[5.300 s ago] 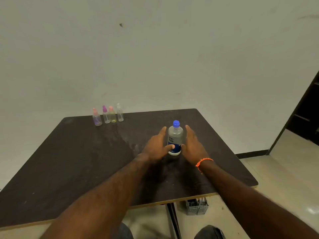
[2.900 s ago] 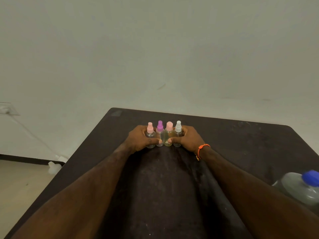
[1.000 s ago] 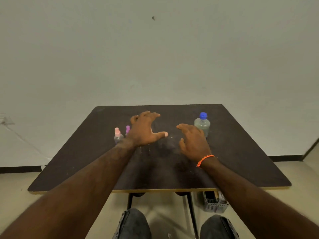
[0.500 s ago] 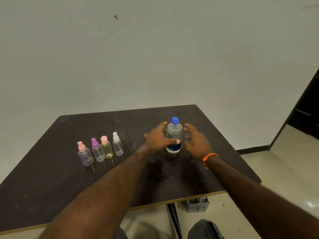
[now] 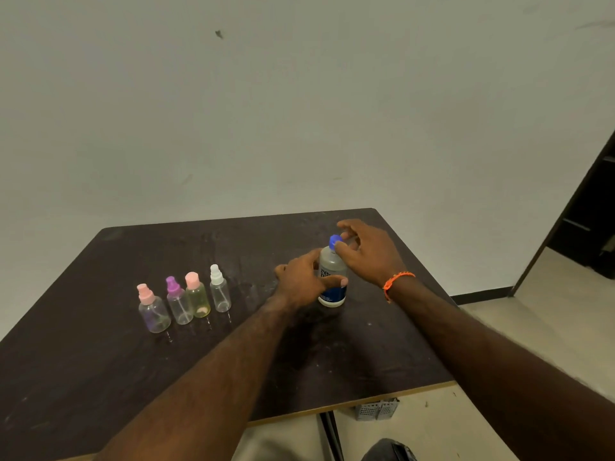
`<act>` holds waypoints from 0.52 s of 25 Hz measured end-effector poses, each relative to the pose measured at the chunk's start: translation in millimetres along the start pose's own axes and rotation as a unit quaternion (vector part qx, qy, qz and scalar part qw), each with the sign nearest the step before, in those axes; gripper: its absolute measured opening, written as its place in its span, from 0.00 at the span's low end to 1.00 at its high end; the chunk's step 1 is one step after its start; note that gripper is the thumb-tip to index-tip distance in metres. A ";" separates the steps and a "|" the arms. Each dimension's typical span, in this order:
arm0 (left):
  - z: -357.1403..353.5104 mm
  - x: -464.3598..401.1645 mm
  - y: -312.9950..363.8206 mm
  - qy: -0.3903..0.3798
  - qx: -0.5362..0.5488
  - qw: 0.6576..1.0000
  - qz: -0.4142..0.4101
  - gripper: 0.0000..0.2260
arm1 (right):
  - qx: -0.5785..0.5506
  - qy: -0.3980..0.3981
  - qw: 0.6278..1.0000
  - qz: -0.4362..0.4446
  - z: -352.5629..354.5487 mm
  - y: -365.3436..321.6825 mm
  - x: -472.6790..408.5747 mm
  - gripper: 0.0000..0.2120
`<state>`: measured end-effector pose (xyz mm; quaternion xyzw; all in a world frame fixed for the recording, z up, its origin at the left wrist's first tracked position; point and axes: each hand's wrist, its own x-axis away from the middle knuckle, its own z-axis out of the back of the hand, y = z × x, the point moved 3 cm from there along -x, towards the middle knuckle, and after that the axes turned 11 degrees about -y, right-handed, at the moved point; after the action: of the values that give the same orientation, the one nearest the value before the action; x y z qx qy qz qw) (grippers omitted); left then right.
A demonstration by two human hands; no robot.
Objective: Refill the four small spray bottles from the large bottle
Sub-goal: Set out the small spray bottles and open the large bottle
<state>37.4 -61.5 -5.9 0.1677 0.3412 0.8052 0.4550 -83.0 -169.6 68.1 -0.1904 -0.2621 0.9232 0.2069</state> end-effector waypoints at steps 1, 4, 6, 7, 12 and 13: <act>0.2 0.6 0.9 0.000 -0.005 1.000 0.004 0.29 | 0.049 -0.008 0.999 0.010 2.6 -6.9 -7.4 0.19; 0.3 -1.4 2.0 -0.002 -0.022 1.000 0.013 0.29 | 0.115 -0.023 0.993 0.010 3.7 -13.9 -20.5 0.14; 0.1 -1.9 2.0 -0.004 -0.021 1.000 0.010 0.28 | 0.099 -0.029 0.995 -0.002 1.2 -13.9 -22.8 0.13; -0.7 -2.5 1.4 -0.004 -0.017 1.000 0.009 0.28 | 0.099 -0.033 0.995 -0.005 0.8 -14.3 -23.1 0.13; -0.9 -2.4 2.3 0.002 -0.012 1.000 0.007 0.29 | 0.134 -0.080 0.988 0.002 0.1 -21.6 -21.3 0.14; -0.6 -2.4 2.6 0.001 -0.013 1.000 0.007 0.28 | 0.128 -0.097 0.987 0.008 -0.1 -23.3 -19.6 0.15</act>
<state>36.7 -64.7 -4.4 0.1633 0.3301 0.8127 0.4516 -59.8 -161.0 85.9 -0.0737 -0.1595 0.9647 0.1961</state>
